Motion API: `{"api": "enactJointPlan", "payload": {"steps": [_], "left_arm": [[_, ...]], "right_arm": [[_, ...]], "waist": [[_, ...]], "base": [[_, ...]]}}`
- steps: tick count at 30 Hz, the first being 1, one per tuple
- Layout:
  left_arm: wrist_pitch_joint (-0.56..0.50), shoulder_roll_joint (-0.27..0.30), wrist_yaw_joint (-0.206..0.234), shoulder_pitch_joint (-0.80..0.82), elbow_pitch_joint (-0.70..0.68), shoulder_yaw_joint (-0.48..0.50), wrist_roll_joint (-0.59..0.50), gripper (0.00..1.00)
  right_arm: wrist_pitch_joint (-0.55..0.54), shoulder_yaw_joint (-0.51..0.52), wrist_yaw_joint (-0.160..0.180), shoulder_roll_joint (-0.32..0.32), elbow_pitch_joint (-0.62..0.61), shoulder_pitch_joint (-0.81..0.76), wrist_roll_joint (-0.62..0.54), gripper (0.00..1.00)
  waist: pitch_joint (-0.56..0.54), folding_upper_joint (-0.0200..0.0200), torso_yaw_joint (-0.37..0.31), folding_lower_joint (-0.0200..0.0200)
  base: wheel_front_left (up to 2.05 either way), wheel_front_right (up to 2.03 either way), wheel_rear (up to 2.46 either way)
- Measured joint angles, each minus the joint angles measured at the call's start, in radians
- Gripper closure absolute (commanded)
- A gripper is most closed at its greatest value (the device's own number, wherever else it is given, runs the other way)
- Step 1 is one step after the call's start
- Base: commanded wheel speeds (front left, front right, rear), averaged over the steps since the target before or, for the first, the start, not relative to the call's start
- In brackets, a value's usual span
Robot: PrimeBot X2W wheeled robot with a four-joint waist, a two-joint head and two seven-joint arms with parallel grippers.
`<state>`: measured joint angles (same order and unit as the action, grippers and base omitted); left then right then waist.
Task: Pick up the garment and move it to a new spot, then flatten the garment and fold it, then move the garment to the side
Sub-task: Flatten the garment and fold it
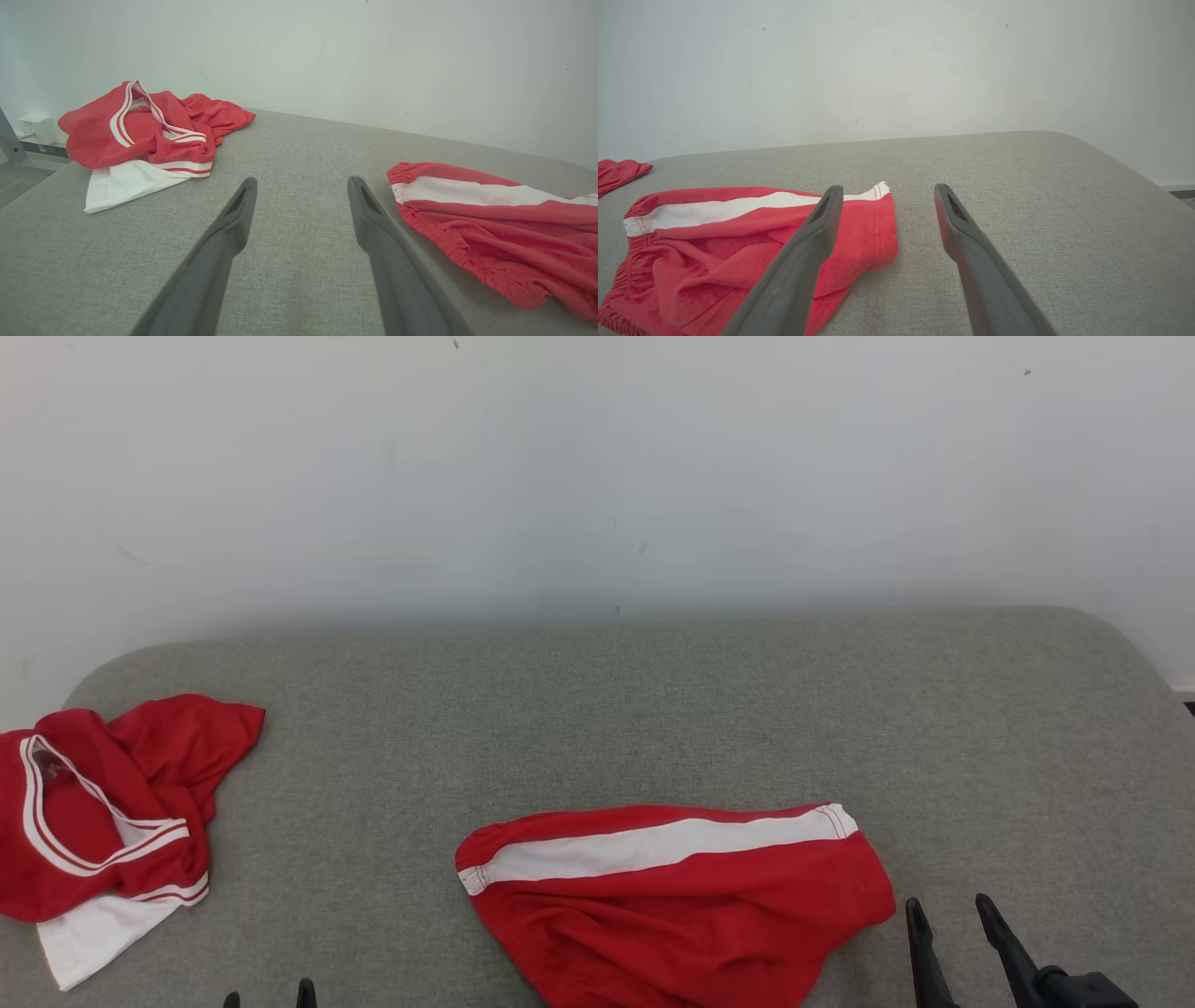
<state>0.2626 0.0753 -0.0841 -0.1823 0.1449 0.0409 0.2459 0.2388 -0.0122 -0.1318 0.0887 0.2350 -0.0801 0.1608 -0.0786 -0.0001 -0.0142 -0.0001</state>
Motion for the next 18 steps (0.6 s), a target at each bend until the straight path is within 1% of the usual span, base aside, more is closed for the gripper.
{"api": "enactJointPlan", "payload": {"steps": [7,18], "left_arm": [[0.0,-0.012,-0.03,-0.003,0.044,0.027,-0.019,0.0],[0.0,-0.016,-0.041,0.043,0.063,0.03,-0.044,0.0]], "right_arm": [[-0.003,0.007,0.0,0.001,0.002,-0.008,-0.001,0.0],[-0.031,0.011,0.0,0.0,0.029,-0.011,0.01,0.0]], "waist": [[-0.016,0.0001,0.011,0.0],[-0.016,0.0,0.01,0.0002]], "base": [[0.0,0.0,0.0],[0.0,0.0,0.0]]}}
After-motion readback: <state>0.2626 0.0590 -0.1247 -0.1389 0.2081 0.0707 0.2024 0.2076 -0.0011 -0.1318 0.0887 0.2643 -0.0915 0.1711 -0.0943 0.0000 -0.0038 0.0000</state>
